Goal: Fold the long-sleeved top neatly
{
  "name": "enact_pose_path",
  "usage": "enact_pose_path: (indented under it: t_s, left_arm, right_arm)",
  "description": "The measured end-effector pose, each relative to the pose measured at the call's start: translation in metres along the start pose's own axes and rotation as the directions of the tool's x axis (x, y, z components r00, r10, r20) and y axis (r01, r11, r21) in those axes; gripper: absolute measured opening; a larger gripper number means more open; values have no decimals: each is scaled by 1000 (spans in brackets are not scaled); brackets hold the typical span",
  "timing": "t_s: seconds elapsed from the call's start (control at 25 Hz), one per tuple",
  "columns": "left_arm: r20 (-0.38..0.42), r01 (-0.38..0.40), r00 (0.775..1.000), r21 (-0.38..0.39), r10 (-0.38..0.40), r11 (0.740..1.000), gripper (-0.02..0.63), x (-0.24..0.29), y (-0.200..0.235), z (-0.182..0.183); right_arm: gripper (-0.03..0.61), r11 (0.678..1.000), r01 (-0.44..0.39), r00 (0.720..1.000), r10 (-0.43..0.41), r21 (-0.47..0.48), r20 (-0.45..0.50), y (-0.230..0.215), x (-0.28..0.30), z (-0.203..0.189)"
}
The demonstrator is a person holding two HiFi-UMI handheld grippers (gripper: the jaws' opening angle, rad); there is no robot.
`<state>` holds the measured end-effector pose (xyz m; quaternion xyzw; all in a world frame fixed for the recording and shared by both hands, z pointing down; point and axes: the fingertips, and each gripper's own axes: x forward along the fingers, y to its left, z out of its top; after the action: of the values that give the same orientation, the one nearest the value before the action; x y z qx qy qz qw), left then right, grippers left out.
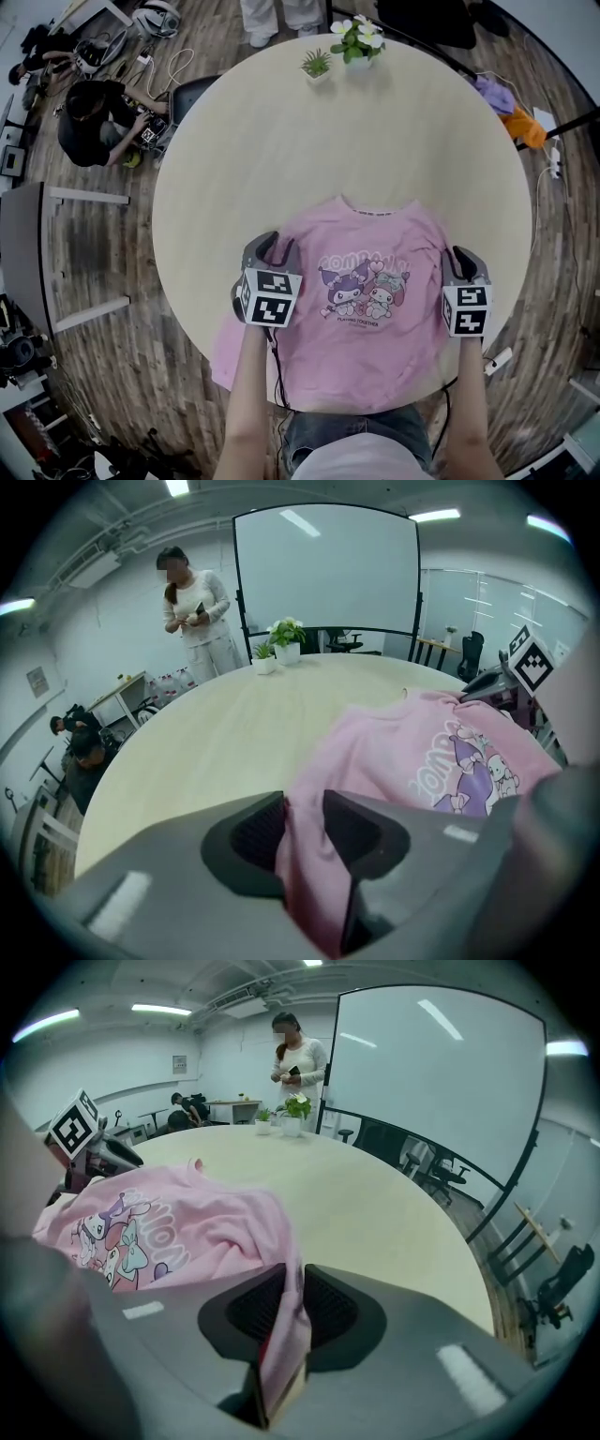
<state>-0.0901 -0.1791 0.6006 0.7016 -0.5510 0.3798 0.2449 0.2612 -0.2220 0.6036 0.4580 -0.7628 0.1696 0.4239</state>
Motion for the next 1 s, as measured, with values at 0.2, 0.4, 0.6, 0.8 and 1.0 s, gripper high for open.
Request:
enact_pose_path:
  t_s: [0.2, 0.4, 0.6, 0.8, 1.0]
  left_arm:
    - [5, -43, 999, 44, 43, 998, 46, 4, 4, 2]
    - [45, -113, 993, 85, 109, 990, 35, -3, 18, 17]
    - [100, -174, 982, 114, 163, 978, 35, -7, 41, 41]
    - [144, -216, 970, 135, 197, 967, 35, -9, 61, 65]
    - [153, -250, 962, 161, 226, 955, 38, 1, 71, 73]
  right_arm:
    - [44, 1000, 2, 1000, -2, 0, 5, -1, 1, -1]
    - [41, 1000, 10, 999, -11, 13, 52, -9, -7, 15]
    - [41, 1000, 17, 993, -16, -9, 116, -20, -4, 47]
    - [41, 998, 9, 988, 0, -55, 155, -26, 3, 79]
    - [43, 996, 1, 990, 12, -93, 140, -27, 21, 92]
